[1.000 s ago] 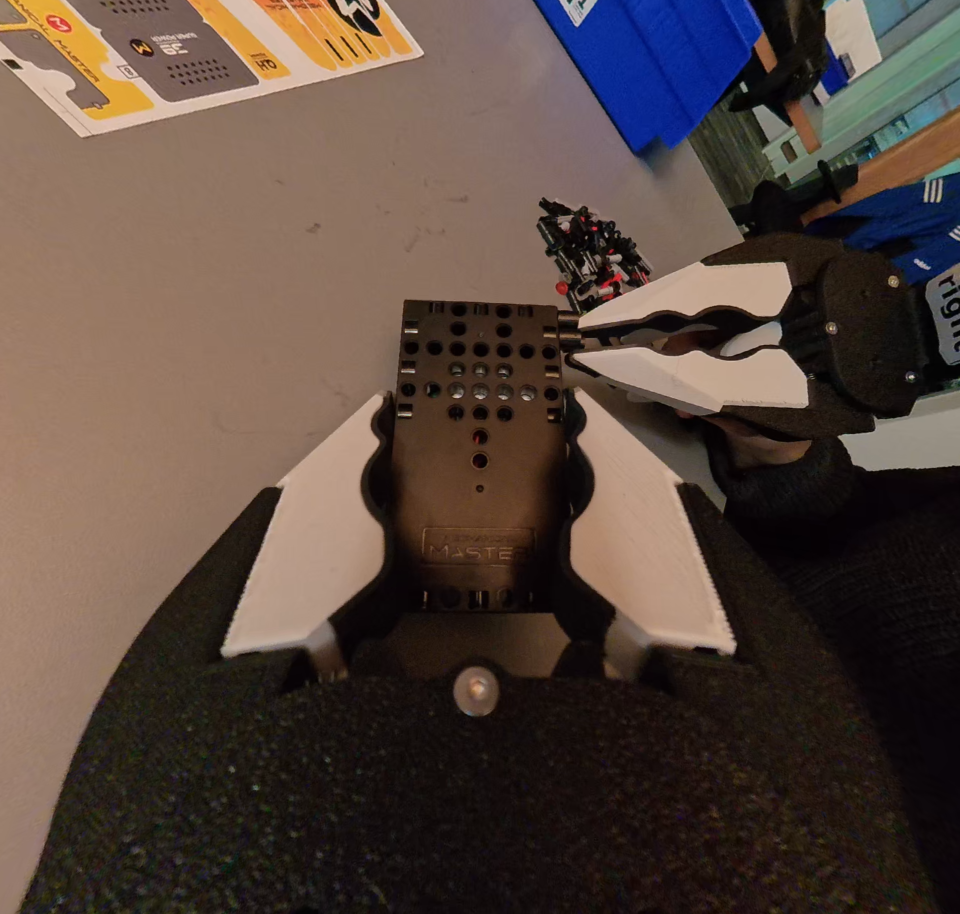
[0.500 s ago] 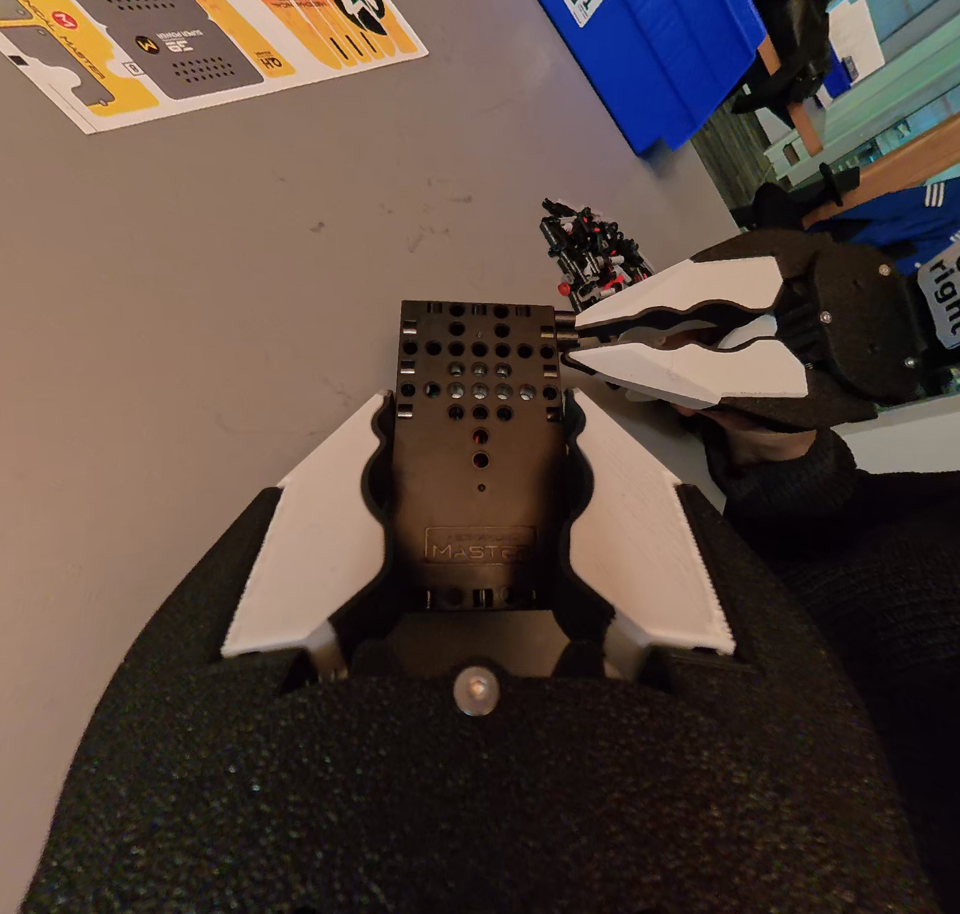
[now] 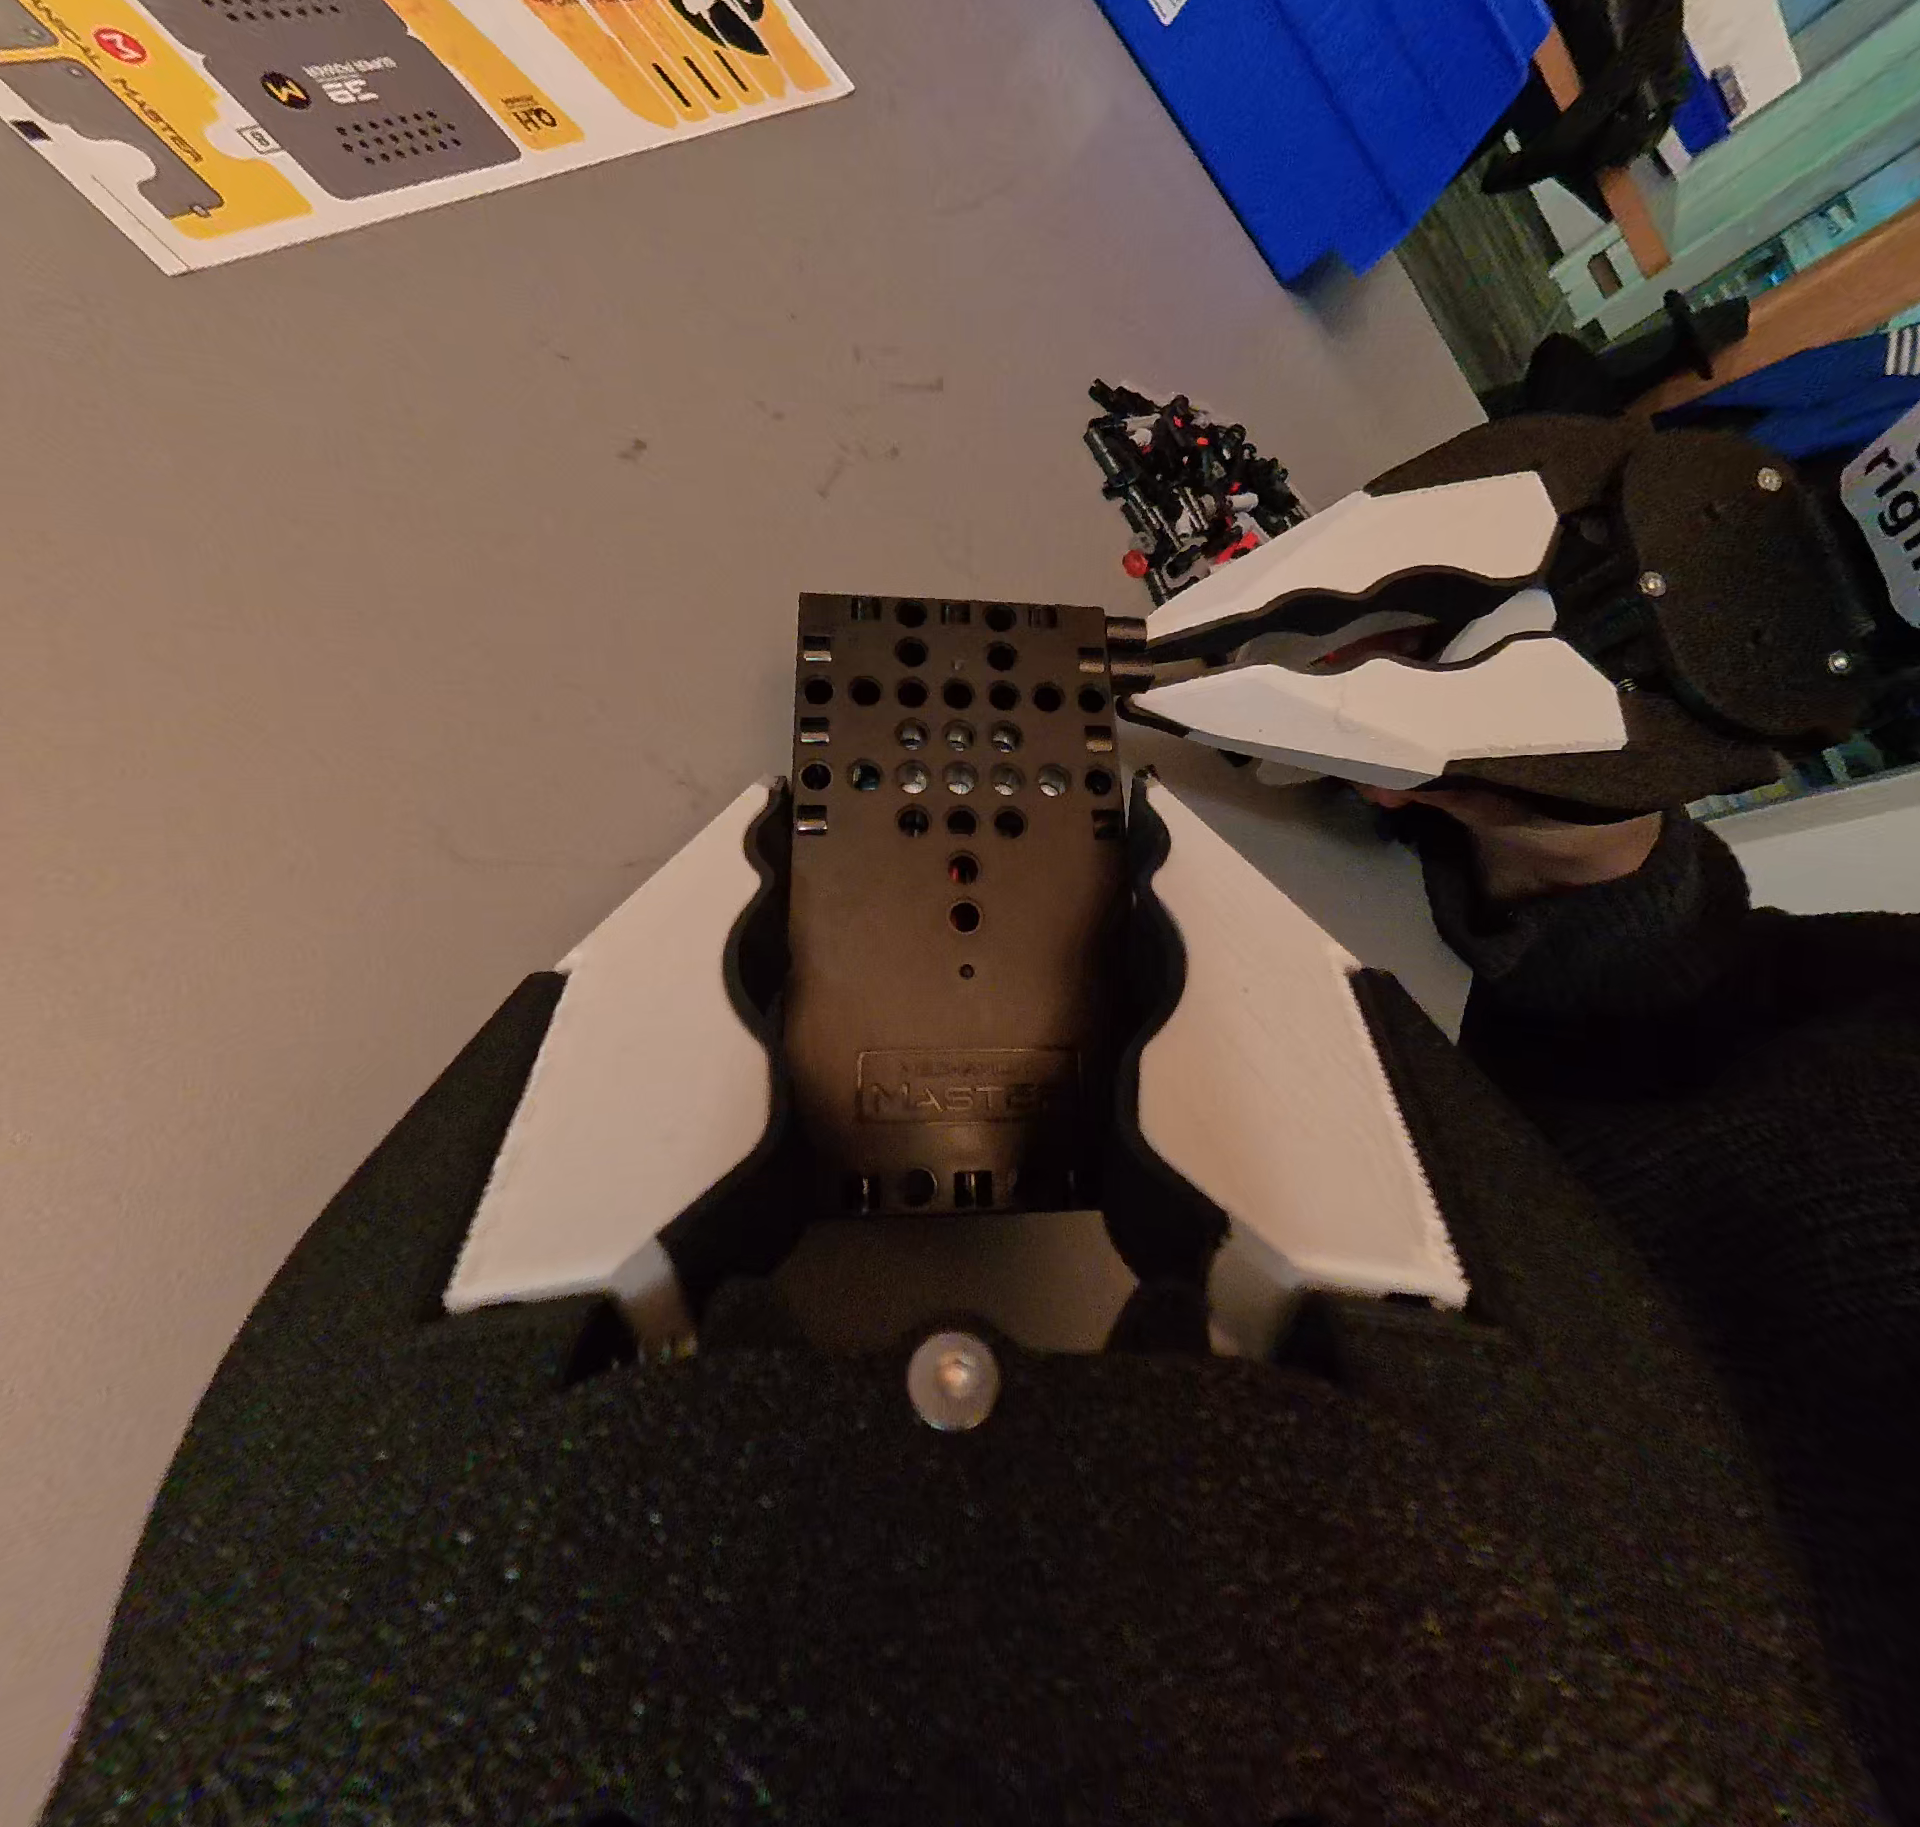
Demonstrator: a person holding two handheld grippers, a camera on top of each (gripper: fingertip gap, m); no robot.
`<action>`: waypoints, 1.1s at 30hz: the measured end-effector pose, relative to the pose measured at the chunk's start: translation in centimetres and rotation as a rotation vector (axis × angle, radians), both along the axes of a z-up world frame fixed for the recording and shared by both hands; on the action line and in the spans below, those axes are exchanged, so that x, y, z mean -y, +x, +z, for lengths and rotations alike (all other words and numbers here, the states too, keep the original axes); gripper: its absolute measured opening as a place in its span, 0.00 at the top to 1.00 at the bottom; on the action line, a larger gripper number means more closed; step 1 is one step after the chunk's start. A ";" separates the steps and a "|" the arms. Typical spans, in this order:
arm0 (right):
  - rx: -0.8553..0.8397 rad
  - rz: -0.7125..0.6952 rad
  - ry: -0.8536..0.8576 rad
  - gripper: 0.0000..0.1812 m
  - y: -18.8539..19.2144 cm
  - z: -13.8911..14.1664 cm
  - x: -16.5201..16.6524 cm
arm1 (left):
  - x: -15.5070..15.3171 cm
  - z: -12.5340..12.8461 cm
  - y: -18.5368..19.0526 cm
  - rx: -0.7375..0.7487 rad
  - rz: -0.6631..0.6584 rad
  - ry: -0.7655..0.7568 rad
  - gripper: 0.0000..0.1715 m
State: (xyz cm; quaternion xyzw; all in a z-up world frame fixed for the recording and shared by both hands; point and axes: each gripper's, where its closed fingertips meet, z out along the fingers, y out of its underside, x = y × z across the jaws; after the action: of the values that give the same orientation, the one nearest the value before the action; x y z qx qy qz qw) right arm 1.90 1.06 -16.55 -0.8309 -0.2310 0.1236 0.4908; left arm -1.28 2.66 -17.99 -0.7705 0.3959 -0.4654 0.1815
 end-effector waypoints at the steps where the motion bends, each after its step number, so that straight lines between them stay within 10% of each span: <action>1: -0.002 0.000 -0.005 0.96 0.0 -0.1 0.0 | 0.0 0.0 0.0 -0.002 0.000 0.001 0.63; 33: 0.120 0.145 0.061 0.96 -0.2 1.0 -1.3 | -0.8 0.7 -0.2 0.115 0.040 -0.244 0.65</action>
State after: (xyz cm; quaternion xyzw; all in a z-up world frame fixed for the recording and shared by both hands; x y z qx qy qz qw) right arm 1.65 2.37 -15.60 -0.8026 -0.3232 0.1016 0.4909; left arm -1.43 3.51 -17.24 -0.7666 0.3095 -0.5500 0.1182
